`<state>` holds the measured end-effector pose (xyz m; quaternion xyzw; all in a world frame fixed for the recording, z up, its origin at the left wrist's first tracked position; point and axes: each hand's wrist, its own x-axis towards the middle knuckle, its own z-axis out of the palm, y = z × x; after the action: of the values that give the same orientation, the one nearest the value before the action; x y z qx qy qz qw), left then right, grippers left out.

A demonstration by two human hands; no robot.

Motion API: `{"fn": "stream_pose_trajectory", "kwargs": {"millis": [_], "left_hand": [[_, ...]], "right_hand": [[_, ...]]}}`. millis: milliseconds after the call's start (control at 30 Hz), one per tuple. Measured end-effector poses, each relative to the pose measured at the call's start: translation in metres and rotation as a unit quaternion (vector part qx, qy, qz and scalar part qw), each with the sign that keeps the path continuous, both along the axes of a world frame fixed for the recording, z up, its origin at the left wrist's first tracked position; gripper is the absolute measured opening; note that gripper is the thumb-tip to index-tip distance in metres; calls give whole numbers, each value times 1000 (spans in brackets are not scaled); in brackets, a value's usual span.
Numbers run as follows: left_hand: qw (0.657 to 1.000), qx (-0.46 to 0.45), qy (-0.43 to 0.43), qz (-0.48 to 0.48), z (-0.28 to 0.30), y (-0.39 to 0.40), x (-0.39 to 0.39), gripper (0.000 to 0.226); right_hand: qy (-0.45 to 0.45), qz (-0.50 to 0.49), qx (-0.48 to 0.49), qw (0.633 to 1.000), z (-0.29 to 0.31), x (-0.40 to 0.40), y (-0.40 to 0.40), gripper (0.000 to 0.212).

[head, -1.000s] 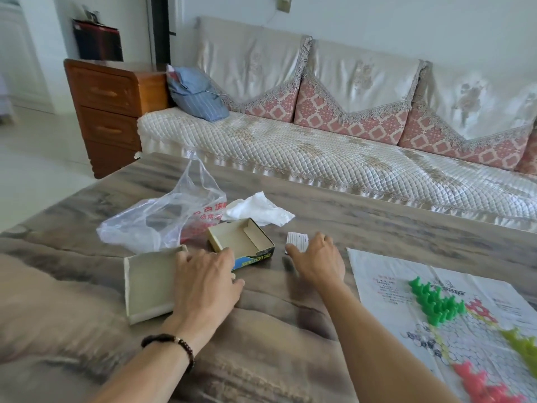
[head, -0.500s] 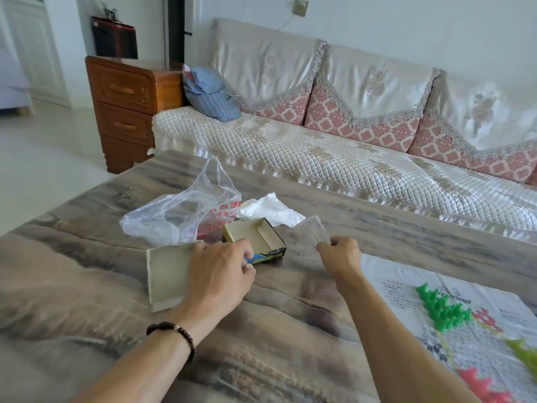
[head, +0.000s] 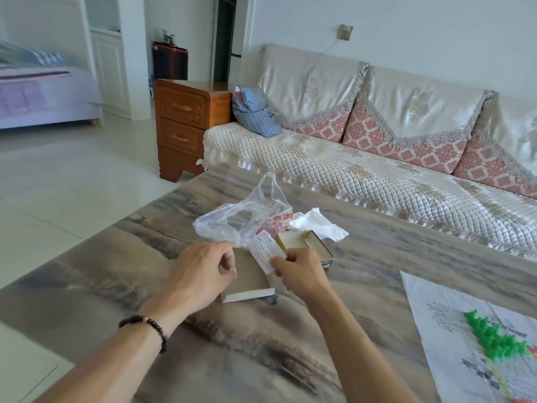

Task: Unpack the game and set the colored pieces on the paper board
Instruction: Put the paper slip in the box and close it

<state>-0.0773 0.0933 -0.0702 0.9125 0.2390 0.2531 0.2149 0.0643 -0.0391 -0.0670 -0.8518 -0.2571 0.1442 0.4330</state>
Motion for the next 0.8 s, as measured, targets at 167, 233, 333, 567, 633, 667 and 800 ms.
{"fn": "stream_pose_trajectory", "kwargs": {"millis": [167, 233, 333, 567, 633, 667, 800], "left_hand": [[998, 8, 55, -9, -1, 7, 1, 20], [998, -7, 57, -6, 2, 8, 3, 25], [994, -34, 94, -33, 3, 8, 7, 59], [965, -29, 229, -121, 5, -4, 5, 109], [964, -36, 226, -139, 5, -10, 8, 110], [961, -39, 230, -148, 5, -14, 9, 112], [963, 3, 216, -163, 8, -34, 18, 111]], "right_hand": [[-98, 31, -45, 994, 5, -13, 7, 25], [-157, -7, -35, 987, 6, -6, 1, 18], [-222, -32, -100, 969, 3, 10, -16, 25], [-268, 28, -307, 913, -6, 33, -58, 25], [-276, 22, -296, 914, -1, 35, -73, 21], [-283, 18, -284, 916, 4, 34, -80, 20], [-263, 1, -171, 950, 29, 23, -102, 9]]}}
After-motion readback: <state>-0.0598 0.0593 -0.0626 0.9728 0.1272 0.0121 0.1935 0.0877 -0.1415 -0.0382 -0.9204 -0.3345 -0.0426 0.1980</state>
